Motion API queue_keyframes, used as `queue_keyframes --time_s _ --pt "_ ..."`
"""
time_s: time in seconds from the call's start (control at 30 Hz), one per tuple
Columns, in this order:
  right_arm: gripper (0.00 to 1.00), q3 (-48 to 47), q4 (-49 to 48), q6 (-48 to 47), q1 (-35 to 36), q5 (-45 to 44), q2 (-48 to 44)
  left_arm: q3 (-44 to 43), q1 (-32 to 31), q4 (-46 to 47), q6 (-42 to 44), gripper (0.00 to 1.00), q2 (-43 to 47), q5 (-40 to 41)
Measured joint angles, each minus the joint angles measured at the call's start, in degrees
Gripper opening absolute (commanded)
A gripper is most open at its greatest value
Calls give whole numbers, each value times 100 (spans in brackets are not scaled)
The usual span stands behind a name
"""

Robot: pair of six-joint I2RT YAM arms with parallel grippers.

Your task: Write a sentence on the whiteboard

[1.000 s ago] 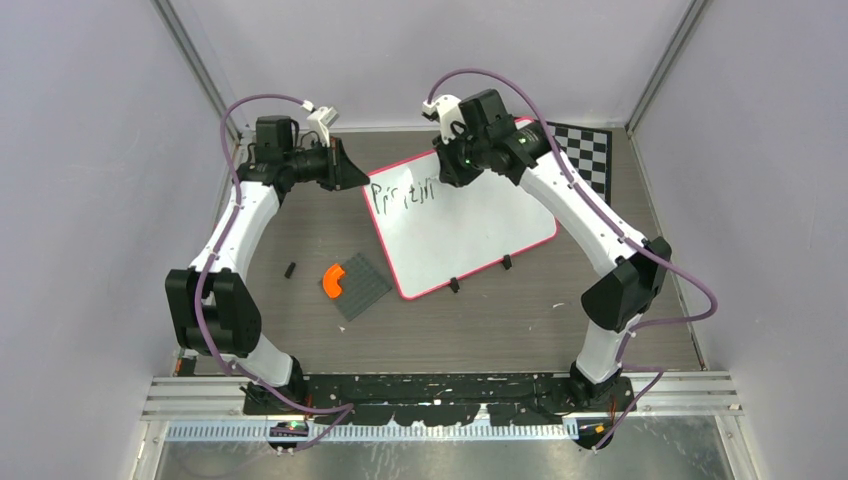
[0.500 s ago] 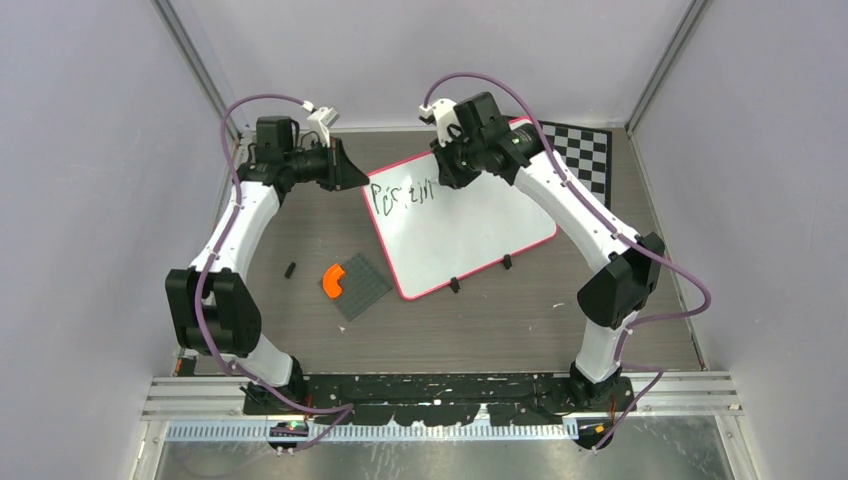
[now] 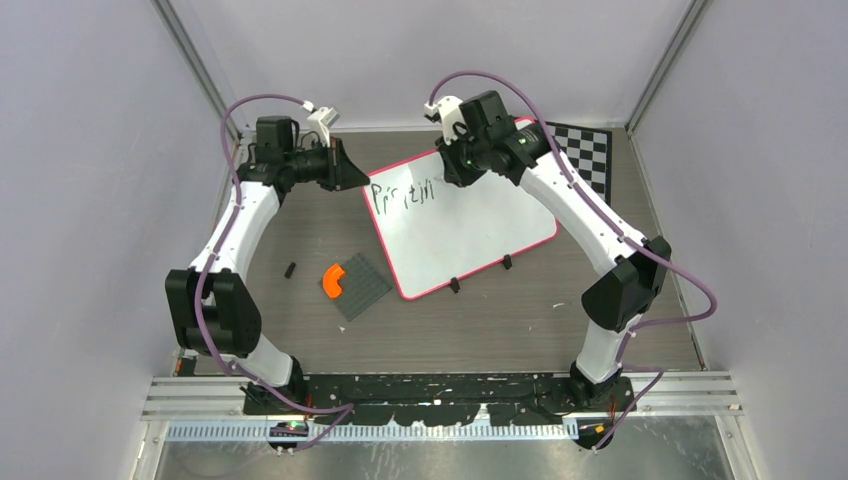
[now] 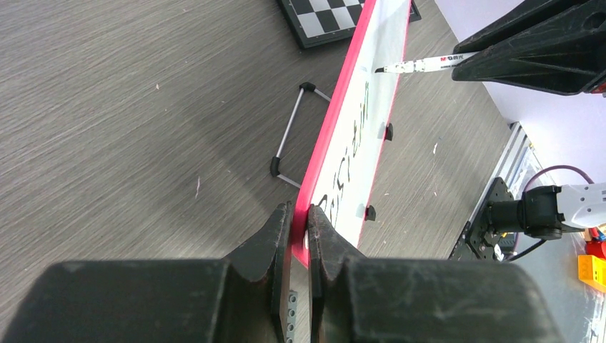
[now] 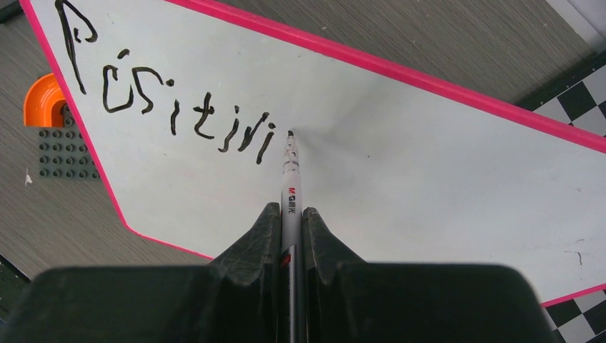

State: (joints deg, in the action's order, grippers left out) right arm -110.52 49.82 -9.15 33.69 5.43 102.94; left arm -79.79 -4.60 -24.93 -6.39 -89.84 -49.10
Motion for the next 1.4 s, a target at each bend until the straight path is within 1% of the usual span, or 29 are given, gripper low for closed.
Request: queue_keyframes --time_s 0.33,0.73,1.1,1.4 --pt "0 -2 -4 -7 -11 -2 72 0 -4 -2 2 0 9 15" --pt "0 -24 55 -17 -256 28 72 0 -13 -2 0 0 9 24" --pt "0 -190 116 -15 -271 256 72 0 -31 0 -22 0 9 -9" --pt "0 -374 81 -15 -271 267 197 -2 -33 0 -20 0 9 -9"
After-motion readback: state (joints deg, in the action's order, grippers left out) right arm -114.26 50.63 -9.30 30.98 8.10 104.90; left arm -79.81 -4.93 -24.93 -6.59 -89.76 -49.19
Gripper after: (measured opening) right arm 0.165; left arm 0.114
